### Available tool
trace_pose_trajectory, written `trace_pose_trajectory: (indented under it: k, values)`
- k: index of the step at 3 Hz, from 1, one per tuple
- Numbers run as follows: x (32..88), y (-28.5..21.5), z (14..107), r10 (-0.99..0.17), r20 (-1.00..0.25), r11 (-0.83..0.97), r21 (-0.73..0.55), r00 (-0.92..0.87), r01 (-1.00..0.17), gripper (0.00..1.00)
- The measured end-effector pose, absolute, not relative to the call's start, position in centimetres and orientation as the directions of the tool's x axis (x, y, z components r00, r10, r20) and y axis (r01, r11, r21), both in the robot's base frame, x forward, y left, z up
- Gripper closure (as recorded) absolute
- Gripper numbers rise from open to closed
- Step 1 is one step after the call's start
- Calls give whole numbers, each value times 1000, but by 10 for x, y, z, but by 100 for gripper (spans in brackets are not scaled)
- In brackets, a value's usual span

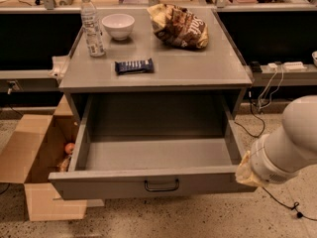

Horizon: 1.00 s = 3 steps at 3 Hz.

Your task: Close top drawer

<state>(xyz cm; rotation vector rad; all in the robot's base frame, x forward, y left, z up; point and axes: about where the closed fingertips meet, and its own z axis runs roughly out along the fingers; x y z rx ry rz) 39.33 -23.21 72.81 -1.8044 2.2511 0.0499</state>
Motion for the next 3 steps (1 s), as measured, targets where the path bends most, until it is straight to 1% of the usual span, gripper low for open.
trace_pose_trajectory:
  k: [1,2,3]
  values:
    - [381,-233,696,-962,-205,205,-115,-179,-972,100]
    - [381,-227,672,-965,-213,181,-129,-151,-975,100]
    - [397,-217,653,-964,-244,149,-154,-109,-977,100]
